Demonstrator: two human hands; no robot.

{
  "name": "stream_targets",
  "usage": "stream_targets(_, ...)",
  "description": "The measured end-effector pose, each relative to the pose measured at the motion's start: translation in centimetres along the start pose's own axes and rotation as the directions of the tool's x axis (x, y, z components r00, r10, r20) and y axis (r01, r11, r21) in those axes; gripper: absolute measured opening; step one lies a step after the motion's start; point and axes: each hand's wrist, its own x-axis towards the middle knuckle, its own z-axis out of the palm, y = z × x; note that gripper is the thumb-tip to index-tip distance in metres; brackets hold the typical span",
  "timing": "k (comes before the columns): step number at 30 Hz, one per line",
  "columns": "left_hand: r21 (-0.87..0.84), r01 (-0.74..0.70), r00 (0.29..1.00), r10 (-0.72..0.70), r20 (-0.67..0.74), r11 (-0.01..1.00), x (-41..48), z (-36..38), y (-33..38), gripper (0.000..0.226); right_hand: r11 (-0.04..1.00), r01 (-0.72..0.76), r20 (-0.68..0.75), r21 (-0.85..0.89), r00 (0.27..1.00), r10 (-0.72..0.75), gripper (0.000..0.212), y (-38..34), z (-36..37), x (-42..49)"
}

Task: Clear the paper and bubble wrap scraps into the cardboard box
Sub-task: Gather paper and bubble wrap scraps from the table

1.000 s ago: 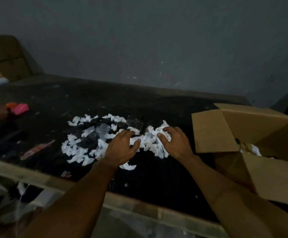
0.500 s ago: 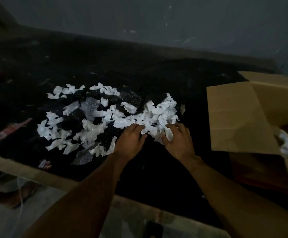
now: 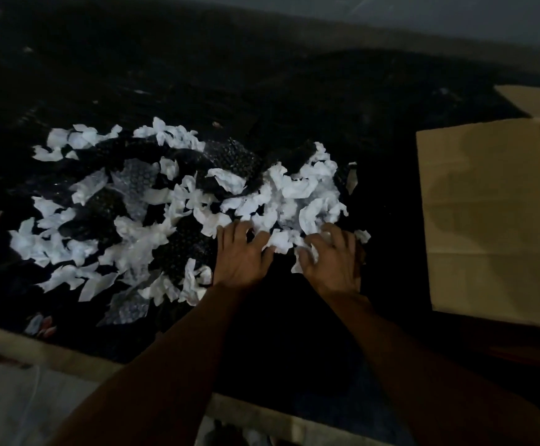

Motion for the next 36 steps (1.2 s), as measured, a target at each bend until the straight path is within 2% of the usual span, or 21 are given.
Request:
stream_targets(6, -0.194, -0.236, 0.943, 0.177, -0.282, 0.952, -1.4, 0.4, 0.0, 0.023, 0.993, 0.029, -0.107, 0.110, 0.994, -0.017, 0.024, 0.6, 0.2, -0.9)
stream_targets(9, -0.137, -0.241, 0.928, 0.187, -0.321, 0.961, -1.9, -0.7, 0.7, 0.021, 0.999, 0.034, -0.224, -0.013, 0.974, -0.036, 0.034, 0.8, -0.5, -2.2)
stream_targets(11, -0.102, -0.157, 0.950, 0.122, -0.288, 0.982, -2.2, -1.6, 1.2, 0.037, 0.994, 0.011, -0.263, -0.111, 0.964, -0.040, 0.046, 0.8, -1.0, -3.0)
stream_targets(15, -0.104, -0.005, 0.976, -0.018, -0.218, 0.995, -2.0, -1.9, 1.9, 0.089, 0.979, 0.000, -0.371, -0.205, 0.925, -0.077, 0.057, 1.2, -1.9, -3.7)
stream_targets(17, -0.084, 0.059, 0.987, -0.070, -0.144, 0.995, -1.4, -1.6, 1.9, 0.097, 0.962, -0.056, -0.338, -0.267, 0.940, -0.039, 0.063, 1.1, -1.8, -3.8)
stream_targets(20, -0.039, 0.088, 0.995, -0.085, 0.060, 0.995, -0.9, -0.7, 1.7, 0.087, 0.961, -0.162, -0.219, -0.225, 0.969, 0.112, 0.071, 1.3, -0.5, -4.0)
stream_targets(22, 0.013, 0.030, 0.994, -0.031, 0.109, 0.999, -1.0, 0.1, 1.2, 0.070, 0.964, -0.114, -0.218, -0.241, 0.974, 0.061, 0.070, 2.1, 0.3, -4.1)
stream_targets(25, -0.025, -0.073, 0.997, 0.073, 0.006, 0.997, -1.0, 1.0, 0.6, 0.044, 0.976, -0.005, -0.244, -0.218, 0.968, -0.050, 0.058, 2.5, 0.1, -4.2)
stream_targets(28, -0.077, -0.169, 0.984, 0.163, -0.075, 0.983, -1.1, 1.5, 0.7, 0.032, 0.988, 0.005, -0.200, -0.155, 0.979, -0.036, 0.052, 2.1, -0.4, -4.3)
stream_targets(30, -0.117, -0.202, 0.975, 0.189, -0.117, 0.972, -1.2, 1.5, 0.7, 0.029, 0.992, -0.005, -0.203, -0.130, 0.979, -0.022, 0.055, 2.0, -0.7, -4.0)
stream_targets(33, -0.160, -0.194, 0.978, 0.178, -0.105, 0.968, -1.7, 1.1, 0.4, 0.031, 0.983, 0.028, -0.192, -0.184, 0.979, -0.064, 0.059, 2.3, -0.7, -3.2)
stream_targets(36, -0.109, -0.212, 0.976, 0.205, -0.066, 0.971, -1.6, 0.8, 0.0, 0.033, 0.997, 0.069, -0.167, -0.046, 0.983, -0.076, 0.054, 2.8, 0.2, -2.3)
